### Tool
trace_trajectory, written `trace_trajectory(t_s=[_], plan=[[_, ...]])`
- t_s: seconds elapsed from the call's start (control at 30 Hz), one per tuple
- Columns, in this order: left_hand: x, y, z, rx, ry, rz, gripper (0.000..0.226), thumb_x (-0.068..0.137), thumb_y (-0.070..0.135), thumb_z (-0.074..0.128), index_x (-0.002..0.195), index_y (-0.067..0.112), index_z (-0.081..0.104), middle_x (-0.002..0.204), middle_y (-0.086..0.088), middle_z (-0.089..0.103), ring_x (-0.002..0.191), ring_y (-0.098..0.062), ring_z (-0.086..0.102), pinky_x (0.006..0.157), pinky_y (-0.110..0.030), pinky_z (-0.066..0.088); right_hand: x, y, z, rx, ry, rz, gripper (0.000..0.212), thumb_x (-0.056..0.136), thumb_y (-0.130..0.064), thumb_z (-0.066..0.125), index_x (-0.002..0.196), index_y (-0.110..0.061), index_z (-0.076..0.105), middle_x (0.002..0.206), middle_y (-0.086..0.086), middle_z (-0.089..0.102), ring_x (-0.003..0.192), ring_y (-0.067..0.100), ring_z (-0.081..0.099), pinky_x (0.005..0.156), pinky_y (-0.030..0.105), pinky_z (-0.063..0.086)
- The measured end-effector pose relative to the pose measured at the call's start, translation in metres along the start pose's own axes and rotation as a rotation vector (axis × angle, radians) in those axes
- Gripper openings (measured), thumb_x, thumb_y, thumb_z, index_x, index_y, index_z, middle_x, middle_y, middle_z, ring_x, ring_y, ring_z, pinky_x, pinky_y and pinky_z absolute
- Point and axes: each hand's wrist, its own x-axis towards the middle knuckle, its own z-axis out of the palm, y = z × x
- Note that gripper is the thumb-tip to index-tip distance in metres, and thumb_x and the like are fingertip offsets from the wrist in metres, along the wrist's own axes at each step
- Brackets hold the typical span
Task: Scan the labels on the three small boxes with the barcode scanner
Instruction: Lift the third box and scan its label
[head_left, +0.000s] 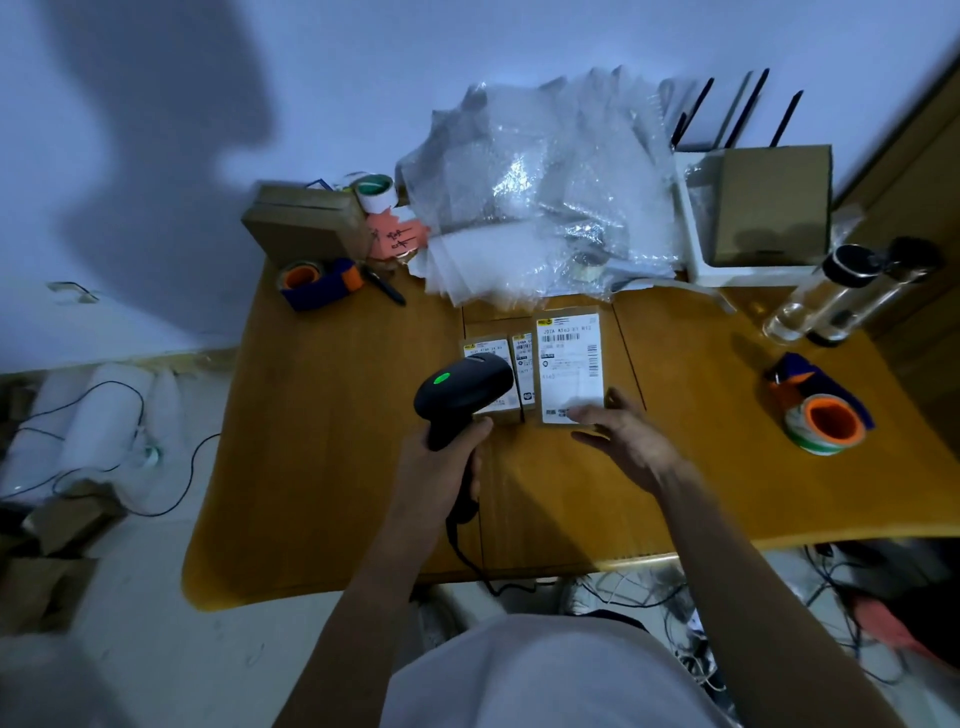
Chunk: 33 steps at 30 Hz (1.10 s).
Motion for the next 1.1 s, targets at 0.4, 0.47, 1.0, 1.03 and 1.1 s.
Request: trace_trajectory(t_s=[0.4,0.47,1.0,1.03,1.1], plan=[[-0.016,0.032,-0.027,0.058,-0.051,0.156,0.032,0.092,0.03,0.071,0.091,-0.002,0.067,0.062,-0.006,0.059,0.055,-0.021,0.057,0.061,-0.035,0.052,-0.001,-0.011,0.048,-0.128,-0.062,-0.055,0.062,0.078,-0.022,0.083,0.131,-0.019,0.052,0.118,0.004,0.074,0.103,0.02,0.074,0.093,0.04,0.057],[-0.014,0.032,-0.031,0.069,-0.032,0.143,0.027,0.092,0.029,0.071,0.089,0.002,0.067,0.062,-0.006,0.058,0.056,-0.023,0.056,0.061,-0.036,0.051,-0.003,-0.01,0.055,-0.124,-0.074,-0.064,0.06,0.08,-0.023,0.082,0.132,-0.018,0.053,0.117,0.005,0.074,0.102,0.02,0.074,0.091,0.038,0.058],[-0.012,0.026,-0.056,0.053,-0.122,0.069,0.024,0.093,0.032,0.069,0.088,0.009,0.064,0.061,-0.004,0.054,0.049,-0.016,0.048,0.054,-0.029,0.043,-0.012,0.001,0.062,-0.087,-0.033,-0.108,0.059,0.083,-0.022,0.08,0.134,-0.025,0.05,0.122,0.004,0.07,0.107,0.022,0.072,0.096,0.043,0.057],[-0.011,0.025,-0.056,0.049,-0.129,0.062,0.024,0.093,0.032,0.069,0.088,0.009,0.064,0.061,-0.004,0.054,0.049,-0.017,0.047,0.055,-0.029,0.043,-0.012,0.002,0.062,-0.085,-0.029,-0.109,0.059,0.082,-0.022,0.08,0.133,-0.025,0.051,0.122,0.004,0.071,0.107,0.022,0.072,0.096,0.043,0.057],[-0.011,0.024,-0.057,0.046,-0.13,0.05,0.024,0.093,0.032,0.069,0.087,0.009,0.063,0.061,-0.004,0.053,0.049,-0.018,0.047,0.055,-0.03,0.042,-0.013,0.002,0.062,-0.086,-0.027,-0.112,0.057,0.083,-0.024,0.08,0.132,-0.026,0.051,0.123,0.004,0.07,0.11,0.023,0.071,0.098,0.044,0.056]])
